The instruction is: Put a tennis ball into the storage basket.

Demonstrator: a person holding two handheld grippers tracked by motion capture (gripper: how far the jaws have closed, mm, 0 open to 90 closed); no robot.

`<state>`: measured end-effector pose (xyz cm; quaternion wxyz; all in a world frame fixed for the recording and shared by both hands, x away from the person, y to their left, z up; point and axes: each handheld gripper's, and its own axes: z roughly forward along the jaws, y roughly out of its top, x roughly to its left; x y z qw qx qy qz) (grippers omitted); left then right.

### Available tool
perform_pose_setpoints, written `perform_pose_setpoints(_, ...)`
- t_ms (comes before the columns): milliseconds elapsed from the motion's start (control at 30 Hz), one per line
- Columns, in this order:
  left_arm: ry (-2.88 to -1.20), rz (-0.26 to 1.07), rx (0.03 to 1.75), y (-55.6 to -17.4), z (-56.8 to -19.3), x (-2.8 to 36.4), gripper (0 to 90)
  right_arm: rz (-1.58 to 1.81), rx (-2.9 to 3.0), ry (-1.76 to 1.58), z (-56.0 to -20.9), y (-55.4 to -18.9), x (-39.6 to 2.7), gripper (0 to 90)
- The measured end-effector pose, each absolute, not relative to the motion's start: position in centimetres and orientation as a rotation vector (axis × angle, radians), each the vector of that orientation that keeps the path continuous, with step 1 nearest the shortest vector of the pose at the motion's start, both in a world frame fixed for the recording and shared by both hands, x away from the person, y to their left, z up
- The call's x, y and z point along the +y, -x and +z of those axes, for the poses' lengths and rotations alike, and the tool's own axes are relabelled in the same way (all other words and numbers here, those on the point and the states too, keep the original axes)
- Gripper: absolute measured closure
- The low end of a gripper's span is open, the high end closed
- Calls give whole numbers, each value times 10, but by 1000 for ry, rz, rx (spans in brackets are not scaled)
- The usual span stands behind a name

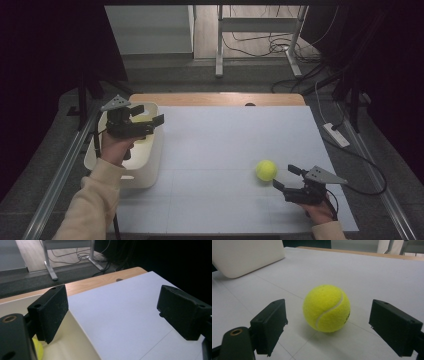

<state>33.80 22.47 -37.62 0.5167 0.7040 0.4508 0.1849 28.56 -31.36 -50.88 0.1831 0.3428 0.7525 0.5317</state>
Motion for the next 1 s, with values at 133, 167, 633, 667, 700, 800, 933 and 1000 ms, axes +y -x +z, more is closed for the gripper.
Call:
perform_pose_setpoints(133, -1704, 421, 1062, -335, -377, 219, 116, 1498, 2128, -962, -509, -285, -313, 144)
perform_pose_setpoints(167, -1705, 414, 1056, -334, -377, 218, 118, 1497, 2129, -962, -509, -285, -313, 144)
perform_pose_setpoints(633, -1713, 381, 1012, -330, -379, 204, 117, 1487, 2129, -960, -509, -283, -314, 144)
perform_pose_setpoints(667, -1711, 379, 1009, -330, -378, 203, 117, 1488, 2130, -957, -509, -283, -314, 144)
perform_pose_setpoints(700, -1713, 377, 1007, -329, -378, 202, 117, 1489, 2132, -955, -509, -283, -314, 144)
perform_pose_setpoints(800, -1726, 368, 992, -329, -379, 196, 117, 1490, 2130, -951, -509, -282, -314, 144)
perform_pose_setpoints(933, -1746, 353, 968, -330, -380, 186, 116, 1488, 2129, -954, -509, -282, -315, 144)
perform_pose_setpoints(1000, -1752, 345, 962, -330, -381, 182, 116, 1488, 2128, -955, -509, -282, -316, 144)
